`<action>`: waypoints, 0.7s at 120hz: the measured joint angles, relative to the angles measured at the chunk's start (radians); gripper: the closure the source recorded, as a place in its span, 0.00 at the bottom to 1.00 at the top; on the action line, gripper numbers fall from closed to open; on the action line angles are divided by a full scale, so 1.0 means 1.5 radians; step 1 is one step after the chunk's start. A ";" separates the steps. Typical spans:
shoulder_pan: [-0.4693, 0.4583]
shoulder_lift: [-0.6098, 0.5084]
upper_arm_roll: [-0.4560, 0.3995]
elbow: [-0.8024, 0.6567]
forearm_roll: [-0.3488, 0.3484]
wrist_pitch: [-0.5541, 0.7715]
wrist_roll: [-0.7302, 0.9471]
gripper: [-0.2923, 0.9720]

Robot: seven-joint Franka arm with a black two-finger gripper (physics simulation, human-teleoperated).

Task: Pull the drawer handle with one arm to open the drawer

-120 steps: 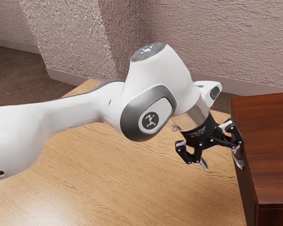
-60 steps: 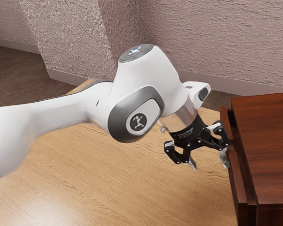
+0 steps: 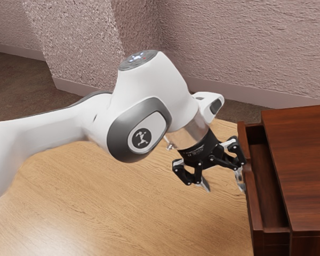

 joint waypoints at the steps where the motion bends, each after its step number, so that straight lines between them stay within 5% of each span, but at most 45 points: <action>1: 0.001 -0.001 -0.001 -0.001 0.000 0.000 0.001 0.38; 84: -0.001 -0.072 0.069 -0.068 -0.032 -0.017 0.061 0.39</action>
